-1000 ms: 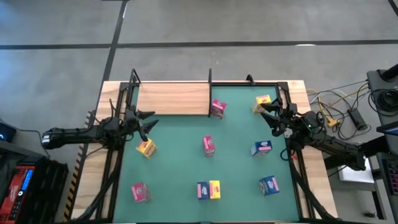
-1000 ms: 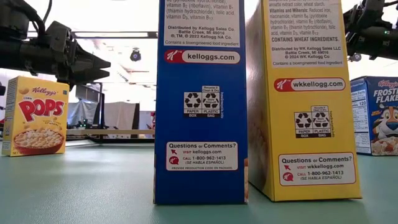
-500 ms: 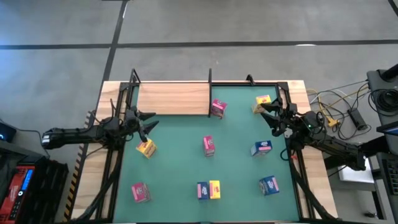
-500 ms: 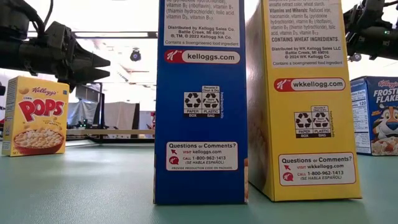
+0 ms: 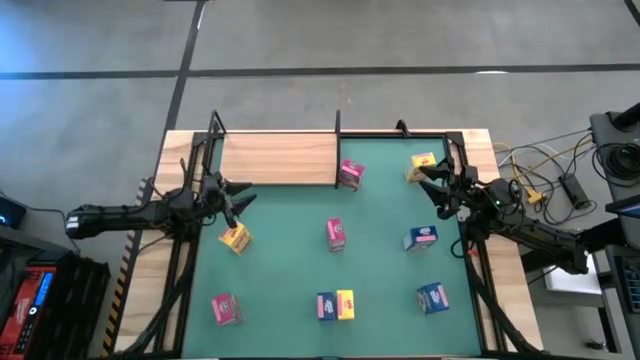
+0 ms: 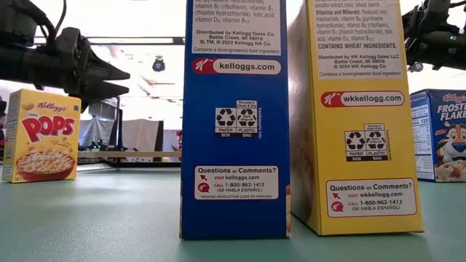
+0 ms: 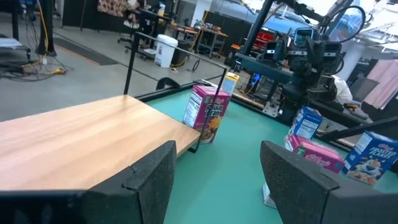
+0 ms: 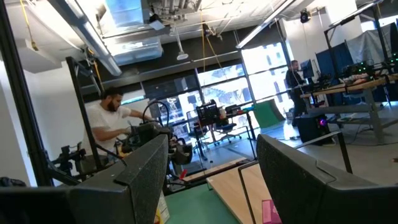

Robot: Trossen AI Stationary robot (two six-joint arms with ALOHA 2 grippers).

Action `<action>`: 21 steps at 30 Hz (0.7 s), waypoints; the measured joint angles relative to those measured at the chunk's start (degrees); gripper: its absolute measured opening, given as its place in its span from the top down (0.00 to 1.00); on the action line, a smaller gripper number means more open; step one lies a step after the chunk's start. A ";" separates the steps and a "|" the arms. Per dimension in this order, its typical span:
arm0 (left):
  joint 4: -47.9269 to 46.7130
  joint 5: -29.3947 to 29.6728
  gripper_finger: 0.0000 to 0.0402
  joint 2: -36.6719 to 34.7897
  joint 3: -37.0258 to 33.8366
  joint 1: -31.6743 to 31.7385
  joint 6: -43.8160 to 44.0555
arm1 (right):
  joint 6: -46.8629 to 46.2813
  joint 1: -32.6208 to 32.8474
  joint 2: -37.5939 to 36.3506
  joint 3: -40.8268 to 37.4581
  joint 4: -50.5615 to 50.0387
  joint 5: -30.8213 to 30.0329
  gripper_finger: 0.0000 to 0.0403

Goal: Stack cereal on shelf
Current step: Put the middle yellow box cereal on the shelf

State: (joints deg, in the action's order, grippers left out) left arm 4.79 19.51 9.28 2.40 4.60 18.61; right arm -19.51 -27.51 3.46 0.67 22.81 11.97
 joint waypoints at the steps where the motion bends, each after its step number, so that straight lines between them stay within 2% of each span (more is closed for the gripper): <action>1: -0.03 0.00 0.46 0.64 0.74 0.00 0.00 | 0.00 0.00 0.02 0.00 0.00 0.01 0.42; 7: -7.34 -0.13 0.46 6.74 7.37 0.00 -1.04 | 0.00 -0.01 0.02 0.00 0.00 0.00 0.42; 15: -22.44 -0.49 0.46 15.31 15.93 0.00 9.28 | 0.00 0.00 0.02 0.00 0.00 0.00 0.42; 21: -34.83 -1.26 0.46 23.21 24.74 -0.04 12.46 | 0.00 0.00 0.02 0.00 0.00 0.02 0.42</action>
State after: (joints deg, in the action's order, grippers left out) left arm -30.04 18.25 32.49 27.14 4.56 31.07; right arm -19.51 -27.51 3.49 0.67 22.81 11.99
